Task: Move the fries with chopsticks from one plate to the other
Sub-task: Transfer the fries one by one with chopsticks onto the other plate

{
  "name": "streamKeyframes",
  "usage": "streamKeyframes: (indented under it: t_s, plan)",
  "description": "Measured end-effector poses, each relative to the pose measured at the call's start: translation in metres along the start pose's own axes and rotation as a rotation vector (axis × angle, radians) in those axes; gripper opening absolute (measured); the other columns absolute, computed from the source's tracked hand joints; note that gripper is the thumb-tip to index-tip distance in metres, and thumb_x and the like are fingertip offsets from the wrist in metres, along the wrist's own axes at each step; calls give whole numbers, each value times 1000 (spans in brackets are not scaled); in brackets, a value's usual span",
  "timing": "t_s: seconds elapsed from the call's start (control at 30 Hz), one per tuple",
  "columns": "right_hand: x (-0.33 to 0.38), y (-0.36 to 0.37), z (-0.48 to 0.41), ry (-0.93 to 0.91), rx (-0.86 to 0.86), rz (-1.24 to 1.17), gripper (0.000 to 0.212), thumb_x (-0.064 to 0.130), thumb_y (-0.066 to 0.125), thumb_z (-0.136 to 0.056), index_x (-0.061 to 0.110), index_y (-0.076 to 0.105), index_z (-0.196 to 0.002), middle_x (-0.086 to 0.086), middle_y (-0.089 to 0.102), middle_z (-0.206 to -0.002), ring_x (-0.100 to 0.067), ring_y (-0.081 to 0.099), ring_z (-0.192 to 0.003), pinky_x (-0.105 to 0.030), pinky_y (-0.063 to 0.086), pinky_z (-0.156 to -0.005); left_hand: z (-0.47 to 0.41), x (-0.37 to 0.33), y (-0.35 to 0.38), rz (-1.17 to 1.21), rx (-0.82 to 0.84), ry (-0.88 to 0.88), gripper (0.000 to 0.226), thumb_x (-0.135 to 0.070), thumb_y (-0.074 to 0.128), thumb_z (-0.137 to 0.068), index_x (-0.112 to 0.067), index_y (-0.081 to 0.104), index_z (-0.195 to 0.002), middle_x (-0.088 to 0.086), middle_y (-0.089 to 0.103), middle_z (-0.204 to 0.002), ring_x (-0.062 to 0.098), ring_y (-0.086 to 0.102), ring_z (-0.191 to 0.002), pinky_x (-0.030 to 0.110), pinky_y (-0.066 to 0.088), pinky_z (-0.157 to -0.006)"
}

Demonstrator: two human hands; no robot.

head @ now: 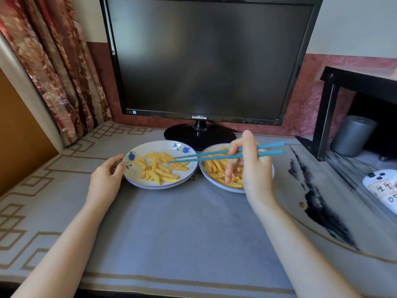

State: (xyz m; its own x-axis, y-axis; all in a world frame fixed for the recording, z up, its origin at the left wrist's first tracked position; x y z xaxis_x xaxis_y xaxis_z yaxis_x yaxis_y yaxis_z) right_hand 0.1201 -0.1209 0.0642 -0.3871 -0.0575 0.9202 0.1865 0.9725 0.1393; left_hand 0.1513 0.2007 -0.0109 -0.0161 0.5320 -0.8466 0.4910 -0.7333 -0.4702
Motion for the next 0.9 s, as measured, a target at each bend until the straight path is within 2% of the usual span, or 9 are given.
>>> streamKeyframes:
  t_s: [0.1, 0.2, 0.3, 0.5, 0.7, 0.77, 0.9]
  plan:
    - [-6, 11, 3, -1, 81, 29, 44, 22, 36, -104, 5, 49, -65, 1, 50, -40, -16, 44, -30, -18, 29, -37, 0, 0, 0, -10, -3, 0, 31, -21, 45, -96, -18, 61, -123, 4, 64, -117, 11, 50, -100, 25, 35, -85]
    - [-13, 19, 7, 5, 166, 82, 44, 24, 37, -104, 6, 53, -67, -5, 49, -38, -17, 45, -32, -15, 33, -39, 0, -1, 0, -14, -5, 2, 31, -21, 46, -96, -17, 60, -123, 4, 64, -119, 13, 52, -104, 26, 35, -86]
    - [-12, 17, 6, 11, 182, 76, 43, 22, 37, -104, 5, 53, -68, -9, 49, -39, -20, 46, -33, -15, 33, -38, 1, -2, 0, -8, -2, 2, 31, -21, 46, -96, -17, 60, -123, 5, 64, -118, 11, 50, -99, 26, 35, -86]
    - [9, -20, -9, -27, -9, 69, 43, 28, 39, -103, 11, 53, -66, -11, 44, -37, -23, 42, -31, -24, 26, -39, 1, -2, 0, 6, -3, 2, 31, -20, 46, -96, -17, 60, -123, 4, 64, -118, 11, 50, -99, 25, 34, -86]
    - [26, -66, -23, -115, -196, 117, 41, 26, 36, -103, 9, 52, -69, -9, 42, -36, -23, 39, -32, -16, 27, -36, 0, 0, 0, 1, -4, 4, 31, -20, 46, -96, -17, 60, -123, 4, 64, -118, 11, 51, -99, 26, 35, -85]
    - [28, -77, -26, -126, -233, 132, 41, 25, 37, -103, 9, 52, -69, -14, 42, -40, -22, 39, -31, -15, 27, -36, -1, 0, 1, -5, -4, 7, 31, -20, 47, -96, -17, 60, -123, 4, 64, -119, 11, 51, -99, 26, 35, -85]
    - [27, -94, -29, -124, -292, 172, 41, 30, 37, -102, 9, 53, -71, -11, 45, -39, -20, 39, -30, -19, 30, -37, -2, 1, 0, -12, -6, 6, 31, -21, 47, -96, -16, 60, -124, 4, 64, -120, 10, 49, -99, 25, 34, -86]
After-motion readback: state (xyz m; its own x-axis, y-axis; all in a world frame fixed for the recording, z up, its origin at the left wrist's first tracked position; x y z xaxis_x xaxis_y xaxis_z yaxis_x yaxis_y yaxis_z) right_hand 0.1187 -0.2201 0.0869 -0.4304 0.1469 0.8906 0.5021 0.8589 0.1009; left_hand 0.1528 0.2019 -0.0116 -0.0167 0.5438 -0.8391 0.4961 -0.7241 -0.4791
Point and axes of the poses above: each hand's wrist, its own z-axis away from the middle knuckle, its own y-axis out of the palm, x = y × z, the point moved 8 cm from there along -z, towards the middle knuckle
